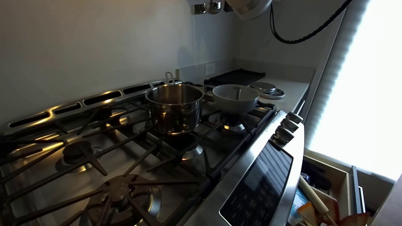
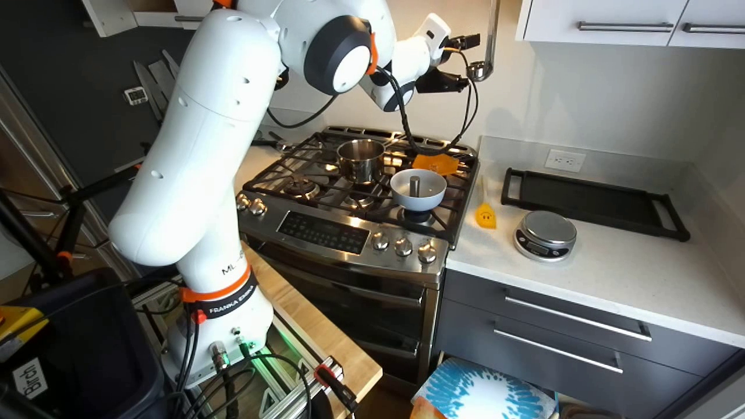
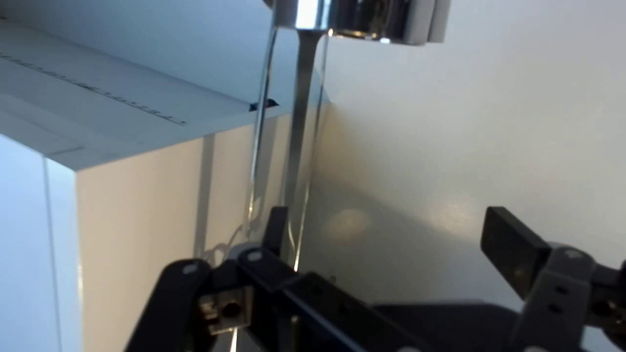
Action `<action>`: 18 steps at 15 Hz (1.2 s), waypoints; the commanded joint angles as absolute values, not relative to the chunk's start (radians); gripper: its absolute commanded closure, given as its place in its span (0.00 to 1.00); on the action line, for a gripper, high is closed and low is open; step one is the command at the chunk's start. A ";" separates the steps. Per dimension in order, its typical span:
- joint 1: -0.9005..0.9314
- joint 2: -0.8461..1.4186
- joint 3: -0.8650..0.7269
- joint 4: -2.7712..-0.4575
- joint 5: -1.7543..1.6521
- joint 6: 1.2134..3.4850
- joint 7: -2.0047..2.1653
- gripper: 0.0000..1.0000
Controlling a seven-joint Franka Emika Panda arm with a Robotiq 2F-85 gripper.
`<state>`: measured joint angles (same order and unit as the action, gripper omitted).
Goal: Unhang one silver ladle and put it in the silver pot
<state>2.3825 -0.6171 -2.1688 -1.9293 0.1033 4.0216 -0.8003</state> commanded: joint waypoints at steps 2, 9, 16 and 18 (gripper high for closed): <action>2.350 -0.639 -2.169 -1.975 0.146 4.149 -0.790 0.00; 2.387 -0.674 -2.227 -1.939 0.231 4.222 -0.847 0.00; 2.255 -0.785 -2.148 -1.871 -0.159 4.239 -0.554 0.00; 2.241 -0.815 -2.144 -1.837 -0.206 4.239 -0.498 0.00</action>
<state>2.2653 -0.7289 -2.1724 -1.9004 -0.1122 4.2152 -0.5638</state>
